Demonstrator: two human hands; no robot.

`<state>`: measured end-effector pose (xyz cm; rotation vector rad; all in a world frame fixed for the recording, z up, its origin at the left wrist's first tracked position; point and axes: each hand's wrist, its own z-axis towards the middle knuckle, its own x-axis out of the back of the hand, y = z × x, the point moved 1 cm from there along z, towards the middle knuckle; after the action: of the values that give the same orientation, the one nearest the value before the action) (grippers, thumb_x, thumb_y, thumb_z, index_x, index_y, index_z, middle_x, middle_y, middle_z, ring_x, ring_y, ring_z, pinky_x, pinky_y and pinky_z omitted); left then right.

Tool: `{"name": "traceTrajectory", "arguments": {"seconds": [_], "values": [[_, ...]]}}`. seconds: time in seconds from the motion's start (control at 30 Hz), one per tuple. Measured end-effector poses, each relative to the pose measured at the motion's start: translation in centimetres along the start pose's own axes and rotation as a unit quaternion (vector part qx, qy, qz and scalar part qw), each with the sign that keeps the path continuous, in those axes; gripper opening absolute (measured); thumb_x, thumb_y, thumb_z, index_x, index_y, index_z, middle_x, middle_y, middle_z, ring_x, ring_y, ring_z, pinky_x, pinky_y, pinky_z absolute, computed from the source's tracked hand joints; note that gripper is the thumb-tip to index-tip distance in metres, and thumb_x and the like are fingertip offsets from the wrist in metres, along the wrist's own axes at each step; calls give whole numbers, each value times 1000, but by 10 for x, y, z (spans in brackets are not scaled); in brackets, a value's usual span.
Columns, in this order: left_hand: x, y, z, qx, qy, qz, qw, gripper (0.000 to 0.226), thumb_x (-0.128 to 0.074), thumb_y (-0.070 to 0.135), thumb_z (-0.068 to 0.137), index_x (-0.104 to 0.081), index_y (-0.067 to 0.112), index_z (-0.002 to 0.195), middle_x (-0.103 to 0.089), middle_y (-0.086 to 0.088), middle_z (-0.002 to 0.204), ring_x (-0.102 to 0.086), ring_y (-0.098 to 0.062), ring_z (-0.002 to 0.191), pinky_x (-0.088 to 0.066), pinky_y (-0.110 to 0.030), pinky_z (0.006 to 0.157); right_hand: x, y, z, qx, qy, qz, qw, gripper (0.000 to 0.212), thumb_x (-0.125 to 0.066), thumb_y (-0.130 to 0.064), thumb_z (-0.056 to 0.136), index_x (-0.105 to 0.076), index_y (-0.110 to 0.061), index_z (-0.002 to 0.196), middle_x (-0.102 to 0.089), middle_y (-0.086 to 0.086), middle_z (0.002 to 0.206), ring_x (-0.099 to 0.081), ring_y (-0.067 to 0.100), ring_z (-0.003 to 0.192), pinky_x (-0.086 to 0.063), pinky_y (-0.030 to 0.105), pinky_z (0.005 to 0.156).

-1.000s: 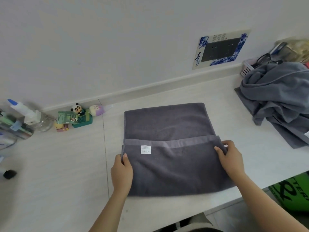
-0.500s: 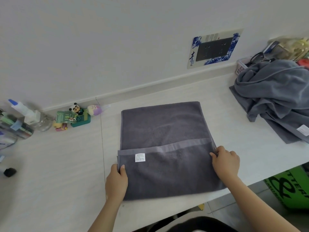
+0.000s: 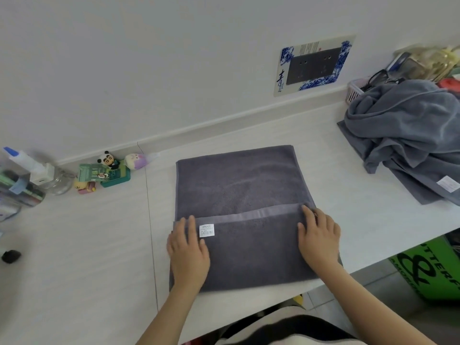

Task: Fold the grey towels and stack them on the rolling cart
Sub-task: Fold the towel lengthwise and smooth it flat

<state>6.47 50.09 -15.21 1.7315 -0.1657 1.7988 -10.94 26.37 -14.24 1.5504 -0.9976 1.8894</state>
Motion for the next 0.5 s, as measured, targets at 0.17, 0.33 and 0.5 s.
{"name": "traceTrajectory", "arguments": {"seconds": [0.17, 0.33, 0.5], "values": [[-33, 41, -5, -246, -166, 64, 953, 58, -14, 49, 99, -34, 22, 146, -27, -7, 155, -9, -23, 144, -3, -46, 113, -30, -38, -18, 177, -96, -27, 979, 51, -20, -48, 98, -42, -27, 139, -42, 6, 146, -25, 25, 138, -10, 42, 113], [-34, -3, 10, -148, -157, 109, 970, 61, -12, 58, 95, -25, 31, 149, -22, -2, 156, -20, -28, 145, -4, -49, 115, -34, -10, -9, 110, -121, -25, 986, 60, -10, -57, 93, -19, -36, 148, -17, -2, 156, -7, 17, 145, 2, 36, 116], [-16, -50, 17, -53, -168, 77, 981, 71, 2, 60, 88, -12, 30, 151, -5, -1, 160, 5, -19, 147, 4, -48, 118, -24, 15, 2, 14, -148, -16, 989, 72, 10, -59, 82, 0, -37, 149, 4, -5, 158, 9, 19, 146, 6, 39, 117]]}}
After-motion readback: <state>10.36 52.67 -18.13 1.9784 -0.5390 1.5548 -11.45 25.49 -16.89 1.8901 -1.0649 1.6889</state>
